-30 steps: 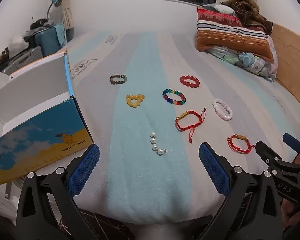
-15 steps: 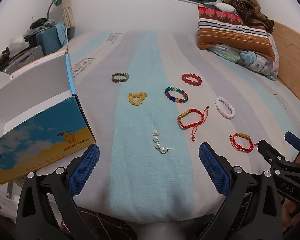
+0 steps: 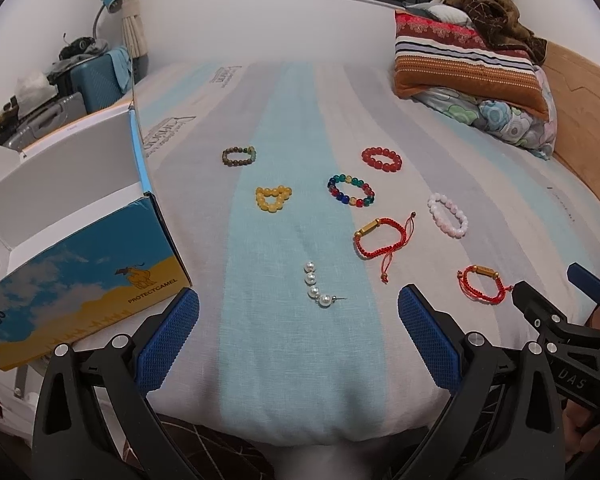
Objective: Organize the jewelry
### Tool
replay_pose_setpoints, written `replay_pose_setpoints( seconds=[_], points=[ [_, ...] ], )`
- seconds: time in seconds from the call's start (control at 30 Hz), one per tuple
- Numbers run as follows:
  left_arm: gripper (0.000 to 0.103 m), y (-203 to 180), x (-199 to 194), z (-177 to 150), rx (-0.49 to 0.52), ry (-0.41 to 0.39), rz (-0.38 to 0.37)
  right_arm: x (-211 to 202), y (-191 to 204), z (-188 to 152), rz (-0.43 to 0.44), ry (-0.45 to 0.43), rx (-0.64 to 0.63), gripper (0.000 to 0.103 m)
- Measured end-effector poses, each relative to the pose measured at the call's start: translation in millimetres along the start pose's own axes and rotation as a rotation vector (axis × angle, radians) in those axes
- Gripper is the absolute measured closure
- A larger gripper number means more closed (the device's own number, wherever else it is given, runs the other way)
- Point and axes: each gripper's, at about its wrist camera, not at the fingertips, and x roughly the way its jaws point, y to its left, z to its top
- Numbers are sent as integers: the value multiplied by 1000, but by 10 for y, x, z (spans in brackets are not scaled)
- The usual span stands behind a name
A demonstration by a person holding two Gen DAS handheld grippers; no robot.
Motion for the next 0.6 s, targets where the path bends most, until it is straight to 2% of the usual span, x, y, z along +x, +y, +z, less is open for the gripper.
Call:
replay_pose_setpoints(
  seconds=[0.6],
  points=[
    [6, -25, -30, -1, 7, 4, 17, 18, -28, 27, 6, -7, 2, 7]
  ],
)
